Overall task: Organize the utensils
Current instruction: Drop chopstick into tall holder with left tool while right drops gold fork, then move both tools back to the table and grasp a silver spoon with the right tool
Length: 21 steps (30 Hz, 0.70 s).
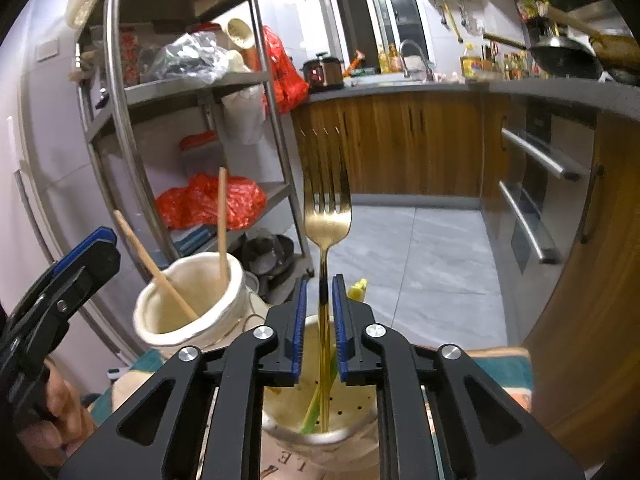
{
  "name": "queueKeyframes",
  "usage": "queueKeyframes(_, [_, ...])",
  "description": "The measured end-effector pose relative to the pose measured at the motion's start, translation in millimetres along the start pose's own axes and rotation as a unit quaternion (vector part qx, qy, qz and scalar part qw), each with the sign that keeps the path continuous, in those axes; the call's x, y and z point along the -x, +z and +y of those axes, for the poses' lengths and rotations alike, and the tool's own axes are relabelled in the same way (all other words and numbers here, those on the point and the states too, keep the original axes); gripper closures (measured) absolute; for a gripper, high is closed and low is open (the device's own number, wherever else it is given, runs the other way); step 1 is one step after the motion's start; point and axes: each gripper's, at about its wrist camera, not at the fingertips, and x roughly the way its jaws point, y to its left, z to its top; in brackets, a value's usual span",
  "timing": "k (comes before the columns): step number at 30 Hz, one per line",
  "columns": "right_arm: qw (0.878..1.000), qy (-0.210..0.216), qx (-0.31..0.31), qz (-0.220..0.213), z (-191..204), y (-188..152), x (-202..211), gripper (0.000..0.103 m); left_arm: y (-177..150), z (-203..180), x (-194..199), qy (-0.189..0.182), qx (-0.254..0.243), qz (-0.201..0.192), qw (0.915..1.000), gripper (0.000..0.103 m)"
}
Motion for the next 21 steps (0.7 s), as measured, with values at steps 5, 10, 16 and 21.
queueKeyframes(5, [1.000,-0.009,0.013,-0.020,5.4,-4.6,32.1,0.083,-2.0,14.7,16.5,0.011,0.011,0.003,0.9999,0.059])
queueKeyframes(10, [1.000,-0.005,0.008,-0.001,3.5,-33.9,53.5,0.082,-24.6,29.8,30.8,0.022,0.019,0.037,0.9989,0.059])
queueKeyframes(16, [0.997,-0.016,0.000,0.076,0.7,-81.2,46.9,0.082,-68.3,43.7,19.4,-0.001,0.050,0.163,0.9853,0.068])
queueKeyframes(21, [0.993,-0.017,-0.010,0.119,-0.9,-113.3,48.1,0.082,-97.4,32.0,12.6,-0.033,0.038,0.234,0.9710,0.070])
